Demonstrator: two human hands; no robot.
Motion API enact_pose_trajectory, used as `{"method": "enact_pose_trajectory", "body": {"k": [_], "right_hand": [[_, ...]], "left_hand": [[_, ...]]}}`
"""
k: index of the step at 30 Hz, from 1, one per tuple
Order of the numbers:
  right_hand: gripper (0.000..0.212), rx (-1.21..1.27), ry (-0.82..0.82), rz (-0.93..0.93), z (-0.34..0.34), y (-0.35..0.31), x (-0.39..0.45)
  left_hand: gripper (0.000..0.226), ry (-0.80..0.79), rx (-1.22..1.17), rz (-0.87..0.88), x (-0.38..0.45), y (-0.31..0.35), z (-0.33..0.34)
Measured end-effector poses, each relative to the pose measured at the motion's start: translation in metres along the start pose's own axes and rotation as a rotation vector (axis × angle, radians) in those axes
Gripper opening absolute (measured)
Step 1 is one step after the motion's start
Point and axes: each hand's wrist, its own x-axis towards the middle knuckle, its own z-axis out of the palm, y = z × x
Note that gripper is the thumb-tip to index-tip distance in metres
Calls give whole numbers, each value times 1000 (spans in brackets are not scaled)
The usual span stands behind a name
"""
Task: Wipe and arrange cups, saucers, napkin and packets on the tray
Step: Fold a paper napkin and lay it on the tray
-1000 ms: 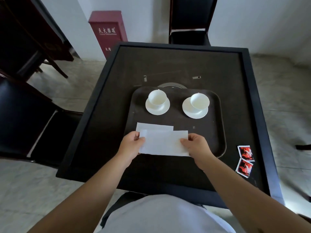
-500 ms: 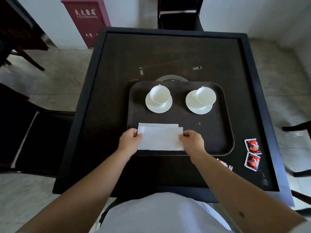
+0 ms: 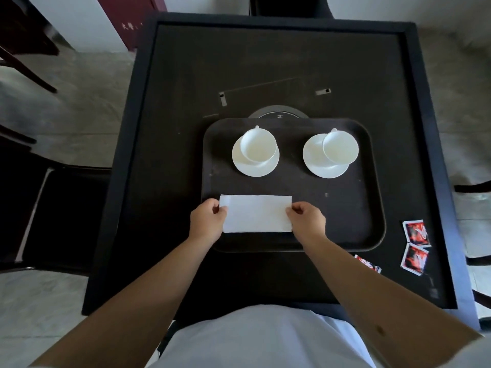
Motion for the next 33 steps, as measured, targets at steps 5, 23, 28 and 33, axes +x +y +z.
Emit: {"method": "enact_pose_trajectory", "body": {"k": [5,23,28,33], "right_hand": [[19,16,4,14,3,0,2],[14,-27,17,28,-2,1,2],[33,-264,-11,-187,-9,7,-12],[43,-817,-170,-716,-8,16,-32]], "left_hand": [[18,0,-2,-9,3,-2,3],[38,3,-61,-22,-4,-3,-4],[41,27,370,300,-20,-11,-11],[40,-142,729,610,-33,-21,-7]]}}
